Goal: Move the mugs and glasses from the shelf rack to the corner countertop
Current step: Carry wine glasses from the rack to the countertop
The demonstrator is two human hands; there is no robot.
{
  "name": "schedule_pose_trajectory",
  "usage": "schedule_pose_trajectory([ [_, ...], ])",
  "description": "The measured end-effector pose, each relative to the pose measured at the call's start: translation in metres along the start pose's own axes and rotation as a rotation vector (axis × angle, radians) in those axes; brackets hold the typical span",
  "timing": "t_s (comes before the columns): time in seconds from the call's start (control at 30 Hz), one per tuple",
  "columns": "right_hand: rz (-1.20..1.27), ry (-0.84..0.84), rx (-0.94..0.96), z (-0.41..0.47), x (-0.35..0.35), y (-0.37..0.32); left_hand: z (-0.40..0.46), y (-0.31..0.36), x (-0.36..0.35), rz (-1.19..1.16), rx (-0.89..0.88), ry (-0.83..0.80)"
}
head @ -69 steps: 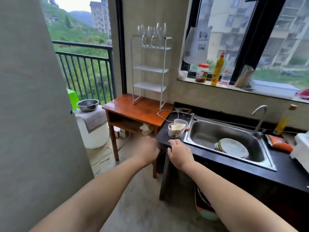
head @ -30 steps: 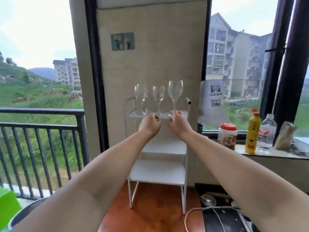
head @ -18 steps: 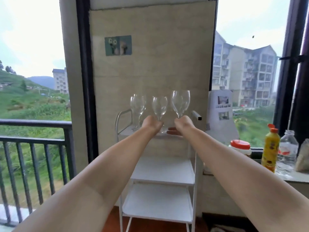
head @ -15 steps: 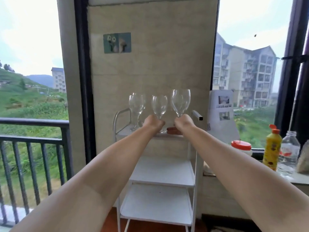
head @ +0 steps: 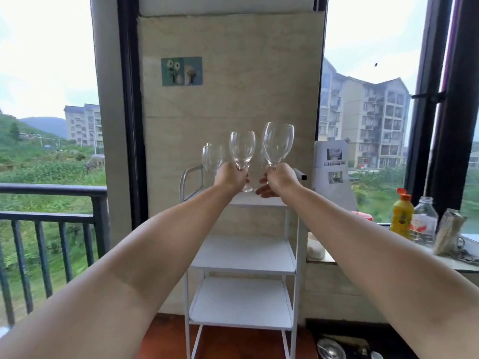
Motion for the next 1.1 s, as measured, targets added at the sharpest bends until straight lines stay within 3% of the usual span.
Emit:
schedule_pose_trajectory([
  [0.2, -0.133, 0.029, 0.113, -0.069, 0.005, -0.005, -0.050, 0.004, 0.036, -0.035, 0.011, -0.046],
  [0.9, -0.157, 0.128, -0.410, -0.337, 0.062, 0.164, -0.342, -0.107, 0.068, -0.054, 0.531, -0.544],
  [1.1, -0.264, 0.176, -0.527, -0.422, 0.111, 0.206, -0.431, -0.111, 0.051, 0.032, 0.540, -0.675],
])
Point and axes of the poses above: each hand's wrist, its own z-axis towards the middle knuckle, its own x-axis out of the back of the hand, y = z × x, the point moved 2 cm from there along z, towards the middle knuckle, and after that the axes turned 8 degrees about y, right-handed, at the moved point
